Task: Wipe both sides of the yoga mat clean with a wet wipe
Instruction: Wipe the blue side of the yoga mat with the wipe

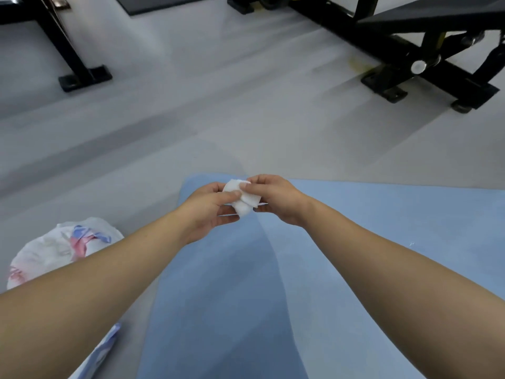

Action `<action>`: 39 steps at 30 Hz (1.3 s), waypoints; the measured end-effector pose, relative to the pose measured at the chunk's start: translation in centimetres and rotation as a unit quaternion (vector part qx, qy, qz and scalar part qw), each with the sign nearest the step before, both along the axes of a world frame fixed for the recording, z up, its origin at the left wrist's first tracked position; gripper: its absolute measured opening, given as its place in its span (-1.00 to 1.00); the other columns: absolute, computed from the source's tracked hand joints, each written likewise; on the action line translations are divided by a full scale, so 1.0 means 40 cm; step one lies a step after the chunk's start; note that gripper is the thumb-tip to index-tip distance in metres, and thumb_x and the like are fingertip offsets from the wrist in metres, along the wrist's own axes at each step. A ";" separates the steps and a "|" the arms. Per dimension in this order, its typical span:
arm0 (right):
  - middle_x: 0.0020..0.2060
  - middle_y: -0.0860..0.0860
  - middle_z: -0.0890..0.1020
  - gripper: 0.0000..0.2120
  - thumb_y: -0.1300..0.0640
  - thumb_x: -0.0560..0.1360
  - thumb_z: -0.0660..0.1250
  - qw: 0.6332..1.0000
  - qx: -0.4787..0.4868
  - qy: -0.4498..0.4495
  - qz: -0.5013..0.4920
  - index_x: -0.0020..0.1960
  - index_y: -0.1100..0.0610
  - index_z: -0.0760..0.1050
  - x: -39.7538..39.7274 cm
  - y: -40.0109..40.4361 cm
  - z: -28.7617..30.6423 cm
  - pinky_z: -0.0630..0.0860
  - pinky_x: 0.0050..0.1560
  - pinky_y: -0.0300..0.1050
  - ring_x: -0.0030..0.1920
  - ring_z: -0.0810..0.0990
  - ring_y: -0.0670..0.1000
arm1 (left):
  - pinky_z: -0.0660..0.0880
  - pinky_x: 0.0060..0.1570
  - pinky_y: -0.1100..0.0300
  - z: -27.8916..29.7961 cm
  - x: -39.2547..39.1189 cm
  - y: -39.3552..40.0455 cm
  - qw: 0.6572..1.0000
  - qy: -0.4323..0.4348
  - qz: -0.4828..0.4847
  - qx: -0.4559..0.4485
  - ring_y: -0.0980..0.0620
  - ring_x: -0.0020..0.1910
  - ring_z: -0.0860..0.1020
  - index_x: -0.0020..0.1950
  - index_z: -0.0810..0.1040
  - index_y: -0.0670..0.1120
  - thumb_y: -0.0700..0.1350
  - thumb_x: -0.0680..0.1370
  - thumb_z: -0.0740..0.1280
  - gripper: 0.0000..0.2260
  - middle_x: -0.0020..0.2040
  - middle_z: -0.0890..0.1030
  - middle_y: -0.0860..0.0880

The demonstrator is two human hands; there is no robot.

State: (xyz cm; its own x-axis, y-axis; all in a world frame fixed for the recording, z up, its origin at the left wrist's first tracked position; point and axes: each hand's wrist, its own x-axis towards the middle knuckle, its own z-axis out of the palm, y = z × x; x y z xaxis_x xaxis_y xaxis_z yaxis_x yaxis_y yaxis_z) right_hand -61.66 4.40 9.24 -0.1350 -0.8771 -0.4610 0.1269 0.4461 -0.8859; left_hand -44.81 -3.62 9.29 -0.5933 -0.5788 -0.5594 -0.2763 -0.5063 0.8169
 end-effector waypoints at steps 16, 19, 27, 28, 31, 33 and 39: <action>-0.08 0.05 0.67 -0.76 0.20 0.49 0.43 0.995 0.048 -0.075 -0.036 0.14 0.22 0.57 -0.194 0.133 -0.069 0.56 0.10 -0.10 -0.07 0.64 0.00 | 0.58 0.09 0.05 -0.058 -0.161 0.078 0.997 -0.057 0.027 -0.039 -0.03 0.04 0.69 0.15 0.63 -0.10 -0.01 0.61 0.38 -0.80 0.06 0.72 -0.04; -0.07 0.07 0.67 -0.69 0.20 0.47 0.46 0.996 0.044 -0.052 -0.057 0.16 0.27 0.53 -0.195 0.133 -0.078 0.56 0.12 -0.06 -0.07 0.65 0.01 | 0.58 0.08 0.07 -0.050 -0.193 0.084 0.997 -0.067 0.002 -0.049 -0.03 0.03 0.70 0.16 0.64 -0.11 0.05 0.57 0.42 -0.72 0.06 0.72 -0.04; 0.06 0.07 0.67 -0.66 0.17 0.52 0.40 0.986 0.038 -0.160 -0.026 0.26 0.25 0.53 -0.174 0.104 -0.081 0.53 0.16 -0.06 0.06 0.63 0.01 | 0.55 0.08 0.08 -0.040 -0.207 0.055 0.996 -0.073 0.031 0.035 -0.01 0.10 0.65 0.22 0.62 -0.09 -0.09 0.65 0.32 -0.81 0.12 0.69 -0.02; 0.08 0.08 0.66 -0.66 0.17 0.53 0.39 0.982 0.038 -0.183 -0.028 0.27 0.26 0.52 -0.169 0.100 -0.084 0.52 0.19 -0.03 0.08 0.62 0.03 | 0.53 0.08 0.09 -0.045 -0.200 0.050 0.996 -0.075 0.029 0.041 -0.01 0.10 0.62 0.23 0.61 -0.09 -0.08 0.65 0.31 -0.80 0.13 0.67 -0.01; 0.13 0.12 0.63 -0.67 0.16 0.55 0.36 0.970 0.042 -0.235 -0.046 0.27 0.27 0.51 -0.150 0.086 -0.099 0.52 0.24 0.03 0.16 0.60 0.11 | 0.50 0.03 0.13 -0.070 -0.183 0.033 0.996 -0.077 0.018 0.040 0.03 0.05 0.60 0.24 0.62 -0.07 -0.07 0.65 0.33 -0.79 0.11 0.67 0.00; 0.14 0.16 0.62 -0.65 0.19 0.55 0.35 0.967 0.045 -0.241 -0.068 0.29 0.30 0.49 -0.135 0.076 -0.106 0.55 0.18 -0.01 0.16 0.61 0.12 | 0.48 0.01 0.16 -0.092 -0.175 0.024 0.996 -0.092 0.019 -0.003 0.03 0.01 0.58 0.21 0.64 -0.04 -0.04 0.60 0.40 -0.80 0.05 0.68 0.02; 0.05 0.16 0.64 -0.81 0.29 0.50 0.38 0.971 0.127 -0.053 -0.193 0.11 0.24 0.54 -0.119 0.089 -0.150 0.63 -0.09 -0.12 -0.09 0.64 0.04 | 0.50 -0.02 0.16 -0.203 -0.163 -0.017 0.944 -0.243 -0.059 -0.217 -0.02 0.05 0.57 0.26 0.54 -0.07 0.09 0.57 0.40 -0.66 0.22 0.59 -0.07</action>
State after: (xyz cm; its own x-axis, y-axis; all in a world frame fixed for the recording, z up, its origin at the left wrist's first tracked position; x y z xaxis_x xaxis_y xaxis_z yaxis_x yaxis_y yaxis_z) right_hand -66.42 7.97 3.23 -0.3705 -0.6261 -0.6861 0.4136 0.5502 -0.7254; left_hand -51.35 -4.29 1.19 -0.4026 -0.7619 -0.5074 -0.7050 -0.0954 0.7028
